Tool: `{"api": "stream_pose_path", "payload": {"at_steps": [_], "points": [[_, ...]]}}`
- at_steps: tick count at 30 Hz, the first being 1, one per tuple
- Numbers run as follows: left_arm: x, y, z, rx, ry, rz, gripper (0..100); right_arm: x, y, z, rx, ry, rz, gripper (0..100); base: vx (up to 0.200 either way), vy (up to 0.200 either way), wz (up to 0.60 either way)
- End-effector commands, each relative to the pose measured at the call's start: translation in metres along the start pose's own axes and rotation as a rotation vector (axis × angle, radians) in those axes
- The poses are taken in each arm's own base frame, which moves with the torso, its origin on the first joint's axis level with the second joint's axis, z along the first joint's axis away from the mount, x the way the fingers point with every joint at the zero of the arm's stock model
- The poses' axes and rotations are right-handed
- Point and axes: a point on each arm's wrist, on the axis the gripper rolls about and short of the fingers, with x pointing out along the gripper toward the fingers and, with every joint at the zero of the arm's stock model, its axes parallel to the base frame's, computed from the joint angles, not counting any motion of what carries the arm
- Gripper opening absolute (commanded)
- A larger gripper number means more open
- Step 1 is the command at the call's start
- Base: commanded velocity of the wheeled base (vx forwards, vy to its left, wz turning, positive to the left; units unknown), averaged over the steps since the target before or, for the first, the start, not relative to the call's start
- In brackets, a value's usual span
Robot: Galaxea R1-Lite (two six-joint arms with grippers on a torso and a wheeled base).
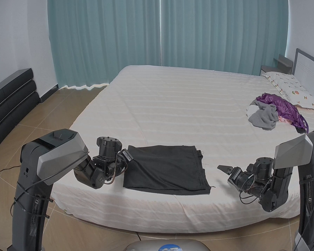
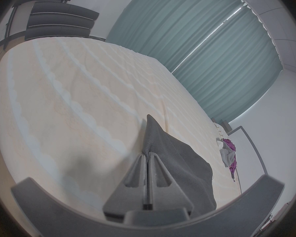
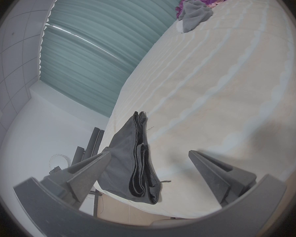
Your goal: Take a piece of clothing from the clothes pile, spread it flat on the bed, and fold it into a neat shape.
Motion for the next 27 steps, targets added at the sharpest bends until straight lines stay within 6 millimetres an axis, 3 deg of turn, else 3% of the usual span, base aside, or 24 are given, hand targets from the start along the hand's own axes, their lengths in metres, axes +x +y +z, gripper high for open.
{"api": "stream_pose_path", "payload": {"at_steps": [1,13,14,27], "points": [[0.001,-0.001,0.0,-0.002,-0.002,-0.004,0,0.004,0.007,0.0,-0.014,-0.011,0.03,100,0.0,0.0,0.0],[-0.001,-0.002,-0.004,0.002,0.006,-0.007,0,0.019,0.008,-0.017,-0.033,-0.021,0.004,100,0.0,0.0,0.0],[-0.001,-0.002,-0.004,0.002,0.006,-0.007,100,0.019,0.008,-0.017,-0.033,-0.021,0.004,100,0.0,0.0,0.0],[-0.004,0.001,-0.006,0.008,0.011,0.011,100,0.018,0.008,-0.019,-0.032,-0.016,0.002,100,0.0,0.0,0.0]]}}
